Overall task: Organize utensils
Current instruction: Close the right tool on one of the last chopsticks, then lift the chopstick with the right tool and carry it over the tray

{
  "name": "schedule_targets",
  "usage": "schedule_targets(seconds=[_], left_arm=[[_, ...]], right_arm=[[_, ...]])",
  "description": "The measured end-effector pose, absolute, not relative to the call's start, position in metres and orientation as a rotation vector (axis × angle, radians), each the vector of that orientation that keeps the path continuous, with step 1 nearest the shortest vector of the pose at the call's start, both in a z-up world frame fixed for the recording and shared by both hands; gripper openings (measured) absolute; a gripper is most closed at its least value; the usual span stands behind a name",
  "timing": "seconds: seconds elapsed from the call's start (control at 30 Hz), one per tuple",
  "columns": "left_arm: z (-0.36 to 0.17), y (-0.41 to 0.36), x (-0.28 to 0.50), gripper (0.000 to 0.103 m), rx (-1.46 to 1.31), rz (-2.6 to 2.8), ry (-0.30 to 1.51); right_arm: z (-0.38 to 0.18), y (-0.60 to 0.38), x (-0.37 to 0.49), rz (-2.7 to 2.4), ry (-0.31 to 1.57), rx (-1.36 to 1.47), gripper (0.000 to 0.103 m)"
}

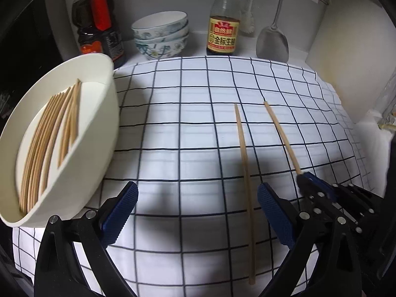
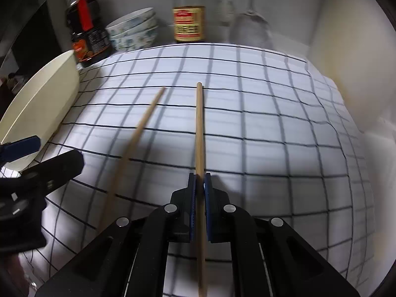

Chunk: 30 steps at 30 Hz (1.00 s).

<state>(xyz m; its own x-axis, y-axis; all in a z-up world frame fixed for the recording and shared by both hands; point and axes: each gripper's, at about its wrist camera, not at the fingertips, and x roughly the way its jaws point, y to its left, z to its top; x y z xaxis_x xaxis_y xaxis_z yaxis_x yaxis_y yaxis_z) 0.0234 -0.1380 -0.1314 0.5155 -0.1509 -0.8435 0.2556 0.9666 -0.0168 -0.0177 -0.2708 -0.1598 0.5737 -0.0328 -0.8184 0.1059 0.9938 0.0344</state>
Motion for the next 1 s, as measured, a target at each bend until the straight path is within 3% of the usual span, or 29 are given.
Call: schedule_targets(seconds=[0.33, 0.37, 0.5, 0.63, 0.7, 0.77, 0.8, 0.83, 0.93, 1.0], left_arm=[[-0.159, -0.162, 0.033, 0.095, 0.183, -0.23, 1.016], [-0.16, -0.163, 0.033, 0.095, 0.186, -0.232, 1.015], [-0.167, -0.17, 0.033, 0.095, 0.203, -0.239, 1.028], [-0.17, -0.167, 0.034, 0.09, 0.165, -0.255, 1.025], [-0.168, -0.169, 0.031, 0.081, 0.17, -0.268, 1.008], [-0.166, -0.174, 0.028, 0.061, 0.176, -0.289, 0.996], [-0.165, -0.176, 0.026, 0.055, 0.178, -0.295, 0.993], [-0.164, -0.177, 0.025, 0.043, 0.179, -0.302, 0.988], [-0.162, -0.182, 0.022, 0.009, 0.184, -0.322, 0.988], [-0.162, -0.183, 0.021, 0.007, 0.186, -0.325, 0.995]], right_arm=[[-0.16, -0.294, -0.033, -0.093, 0.945, 0.133, 0.008], [-0.16, -0.294, -0.033, -0.097, 0.943, 0.125, 0.01], [-0.161, -0.292, -0.028, -0.11, 0.94, 0.081, 0.035], [-0.161, -0.292, -0.025, -0.102, 0.934, 0.058, 0.036], [-0.161, -0.291, -0.023, -0.095, 0.934, 0.052, 0.035], [-0.161, -0.289, -0.022, -0.079, 0.933, 0.042, 0.027], [-0.161, -0.287, -0.021, -0.077, 0.934, 0.033, 0.018], [-0.161, -0.287, -0.021, -0.077, 0.937, 0.024, 0.01], [-0.16, -0.29, -0.02, -0.068, 0.942, 0.045, 0.006], [-0.16, -0.293, -0.02, -0.06, 0.945, 0.067, 0.006]])
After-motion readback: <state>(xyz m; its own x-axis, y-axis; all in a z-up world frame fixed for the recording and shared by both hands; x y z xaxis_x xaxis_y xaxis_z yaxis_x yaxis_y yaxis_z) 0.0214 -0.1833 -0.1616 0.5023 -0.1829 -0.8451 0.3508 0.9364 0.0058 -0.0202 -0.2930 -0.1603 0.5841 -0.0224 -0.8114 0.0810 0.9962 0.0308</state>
